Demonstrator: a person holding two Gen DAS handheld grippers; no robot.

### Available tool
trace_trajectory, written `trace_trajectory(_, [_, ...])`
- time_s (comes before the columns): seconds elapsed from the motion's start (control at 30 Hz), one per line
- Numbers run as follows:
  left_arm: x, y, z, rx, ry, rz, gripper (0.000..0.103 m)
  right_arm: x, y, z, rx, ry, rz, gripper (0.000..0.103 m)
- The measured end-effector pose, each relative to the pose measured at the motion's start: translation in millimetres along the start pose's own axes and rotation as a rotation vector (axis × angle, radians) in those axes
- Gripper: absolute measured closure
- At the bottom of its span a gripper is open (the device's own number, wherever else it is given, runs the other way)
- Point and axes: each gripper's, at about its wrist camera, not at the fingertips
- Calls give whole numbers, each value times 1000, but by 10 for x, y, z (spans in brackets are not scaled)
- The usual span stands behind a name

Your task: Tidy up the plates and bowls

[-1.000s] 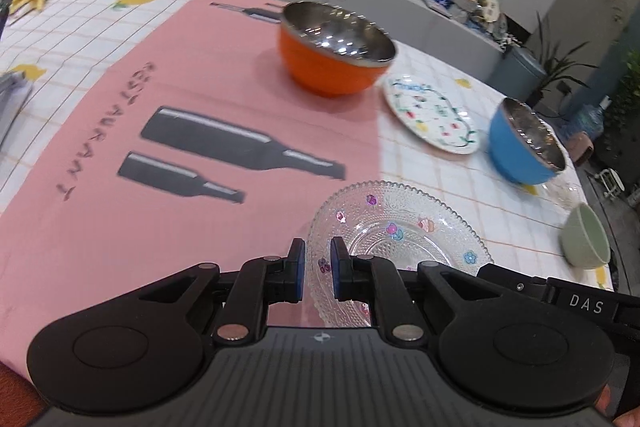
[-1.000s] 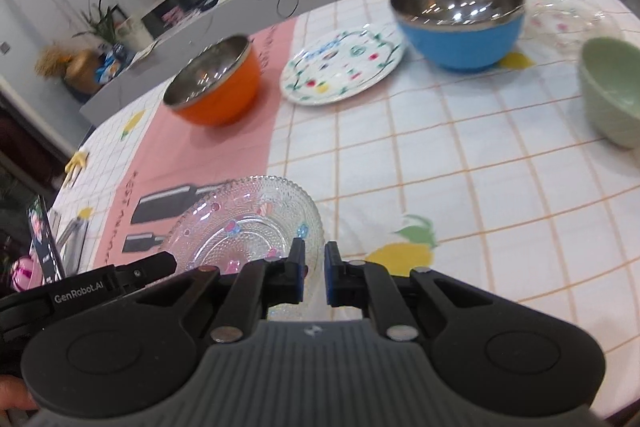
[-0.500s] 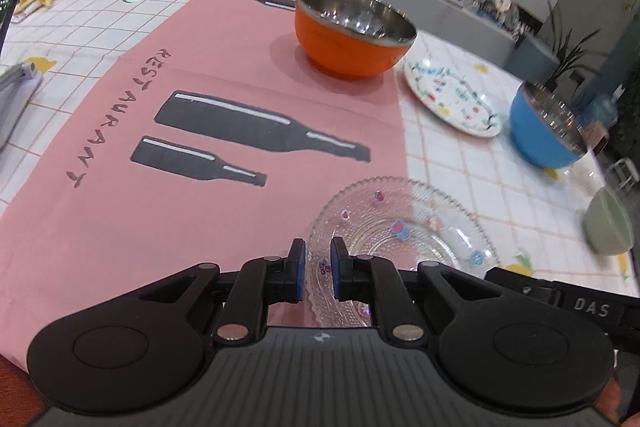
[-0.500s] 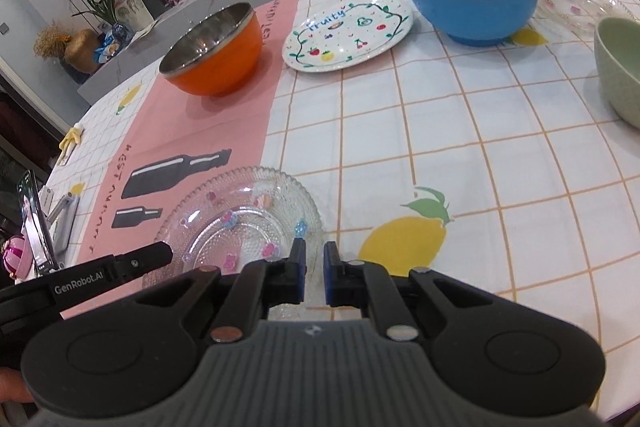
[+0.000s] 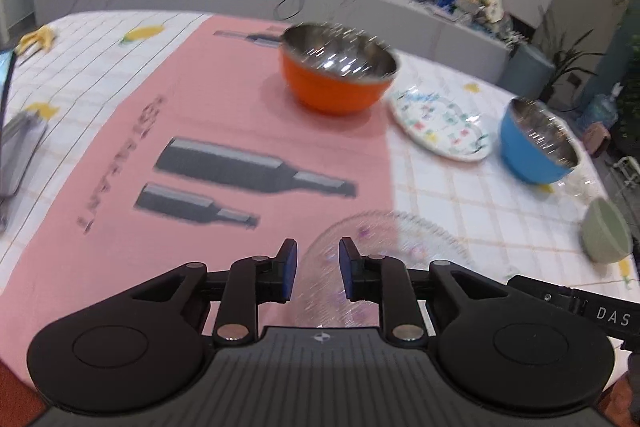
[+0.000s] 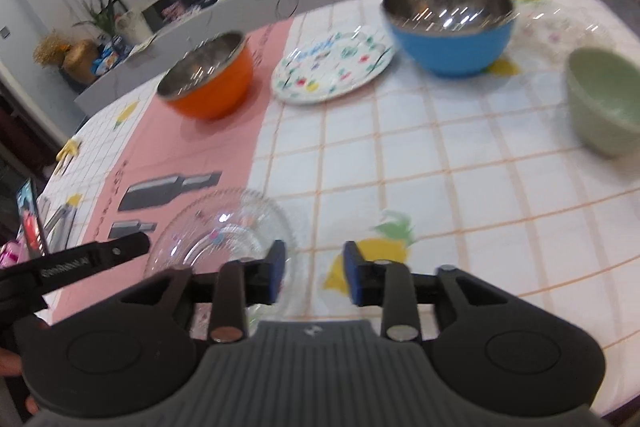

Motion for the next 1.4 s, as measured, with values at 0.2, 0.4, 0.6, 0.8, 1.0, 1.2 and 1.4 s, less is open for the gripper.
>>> trace_trajectory(0.2, [-258, -1, -273, 88, -55, -35, 78, -236, 192, -229, 53, -38, -87, 63])
trace_trajectory(0.4, [-503, -86, -468, 156, -61, -64, 78, -501, 220, -415, 69, -97, -132, 63])
trace_trajectory(0.6, [-684, -425, -472, 197, 33, -60, 78, -677, -56, -487, 53, -186, -114, 63])
trace_trajectory(0.8, [-835, -825, -302, 234, 198, -35, 78, -868, -422, -478, 25, -278, -105, 64])
trace_trajectory(1.0, [-894, -1222, -177, 248, 307, -8, 78, -1002, -809, -545, 4, -398, -88, 71])
trace_trajectory(1.2, [-884, -1476, -133, 272, 369, -19, 78, -1052, -1060, -587, -3, -452, -72, 72])
trace_trajectory(1.4, [-857, -1670, -85, 274, 414, 0, 78, -1098, -1208, -607, -23, -471, -78, 80])
Point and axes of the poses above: each gripper's, at about its wrist camera, not at the fingertips, and y roughly against the way its jaws point, z to its left, x to its underside, and after that the axes turned 6 degrees about x, right-handed
